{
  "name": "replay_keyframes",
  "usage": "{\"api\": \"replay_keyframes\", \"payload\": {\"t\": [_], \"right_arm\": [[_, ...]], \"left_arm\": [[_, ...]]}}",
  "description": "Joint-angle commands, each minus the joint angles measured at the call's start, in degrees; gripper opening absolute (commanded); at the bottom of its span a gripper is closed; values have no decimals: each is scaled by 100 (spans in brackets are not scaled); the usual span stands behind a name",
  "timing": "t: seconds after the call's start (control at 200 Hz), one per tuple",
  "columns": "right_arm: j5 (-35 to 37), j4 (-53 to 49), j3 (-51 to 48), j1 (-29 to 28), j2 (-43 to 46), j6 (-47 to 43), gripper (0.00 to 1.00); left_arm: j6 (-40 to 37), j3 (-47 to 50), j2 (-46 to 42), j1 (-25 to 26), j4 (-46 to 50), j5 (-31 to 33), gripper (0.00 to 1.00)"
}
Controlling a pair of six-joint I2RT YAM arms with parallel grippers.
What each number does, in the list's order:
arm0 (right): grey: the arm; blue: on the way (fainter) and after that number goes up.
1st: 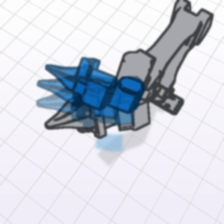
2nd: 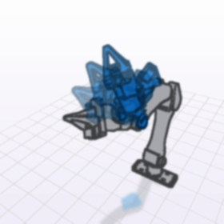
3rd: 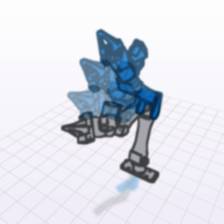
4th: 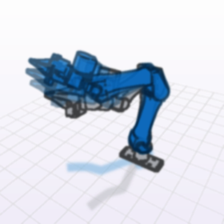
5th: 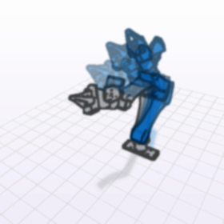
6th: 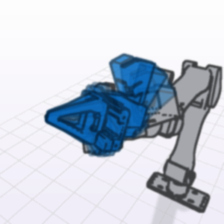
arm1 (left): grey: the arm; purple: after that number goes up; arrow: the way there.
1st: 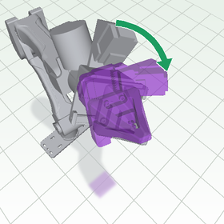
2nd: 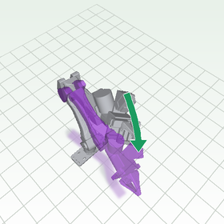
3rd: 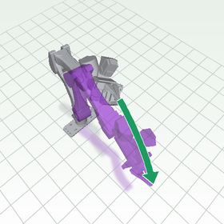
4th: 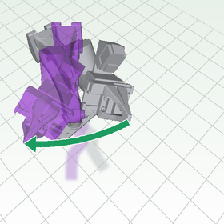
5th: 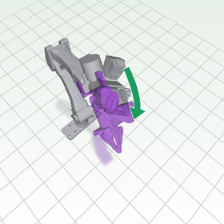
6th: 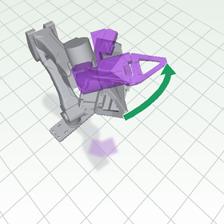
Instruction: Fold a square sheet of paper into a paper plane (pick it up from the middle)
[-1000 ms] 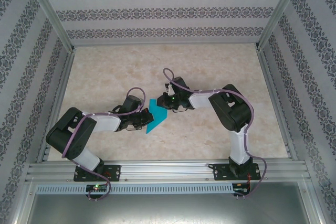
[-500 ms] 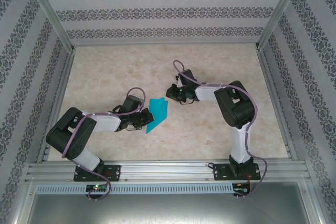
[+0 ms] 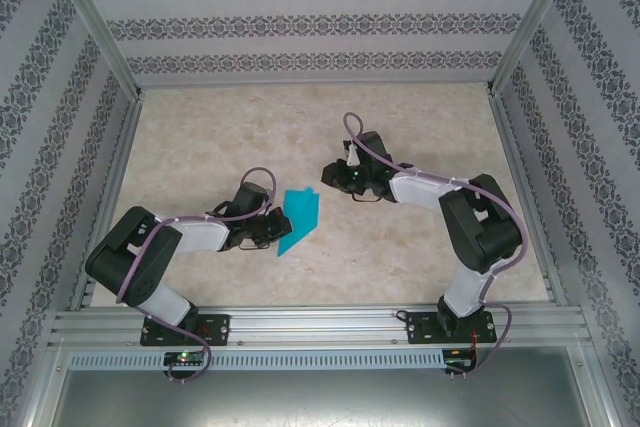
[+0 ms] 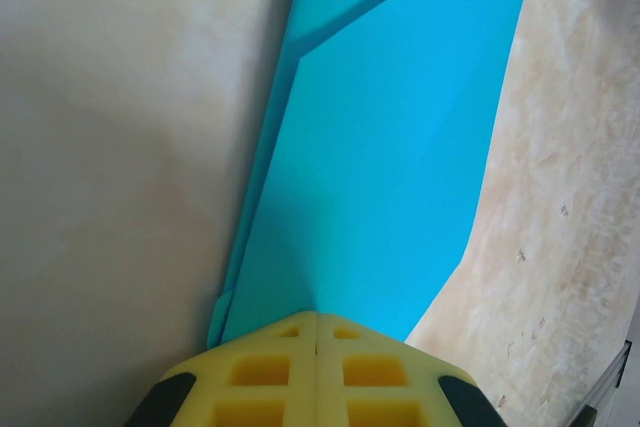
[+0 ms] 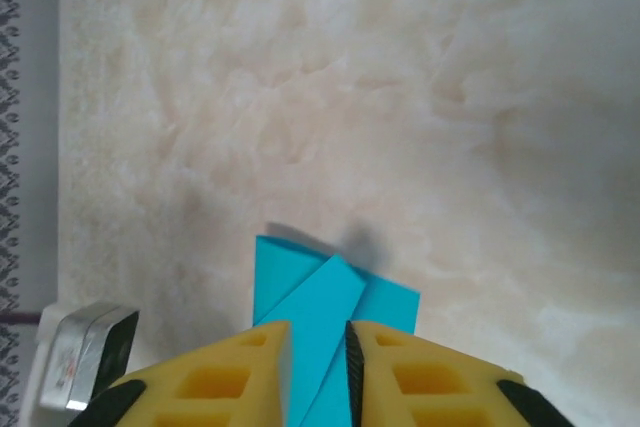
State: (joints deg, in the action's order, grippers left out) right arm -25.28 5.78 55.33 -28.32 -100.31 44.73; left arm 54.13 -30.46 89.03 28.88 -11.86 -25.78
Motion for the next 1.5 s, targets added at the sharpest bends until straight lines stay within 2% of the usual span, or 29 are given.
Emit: {"api": "replay_keyframes", "payload": {"t": [0.0, 0.31, 0.435, 0.55, 0.664, 0.909, 1.109, 1.219, 1.284, 1.389, 1.494], "right_arm": [[31, 29, -485, -209, 238, 64, 29], [-24, 334, -1209, -659, 432, 562, 35], [12, 513, -1380, -757, 440, 783, 38], [-200, 863, -1426, -853, 253, 1035, 38], [-171, 930, -1401, -956, 120, 1187, 38], [56, 998, -1475, -1088, -50, 1541, 38], [-13, 1173, -1447, -1108, -173, 1705, 37], [-19, 1138, -1392, -1135, -181, 1797, 35], [57, 828, -1256, -1157, -167, 1919, 31], [205, 28, -860, -1288, -164, 1956, 32], [300, -7, -775, -1346, -246, 2139, 33]], "left_arm": [[-214, -6, -125, 56, 935, -33, 7], [-508, -563, -738, 58, 1404, 101, 20], [-683, -633, -948, 58, 1853, 533, 23], [-898, -850, -909, 58, 2382, 934, 22], [-963, -808, -998, 47, 2436, 1150, 24], [-1102, -968, -450, 48, 2421, 1032, 24], [-1202, -1132, -81, 47, 2527, 1154, 23], [-1271, -1217, 126, 48, 2509, 997, 23], [-1265, -1232, 201, 52, 2478, 911, 22], [-1209, -1188, 207, 63, 2355, 771, 22], [-1185, -1176, 168, 60, 2276, 677, 24]]}}
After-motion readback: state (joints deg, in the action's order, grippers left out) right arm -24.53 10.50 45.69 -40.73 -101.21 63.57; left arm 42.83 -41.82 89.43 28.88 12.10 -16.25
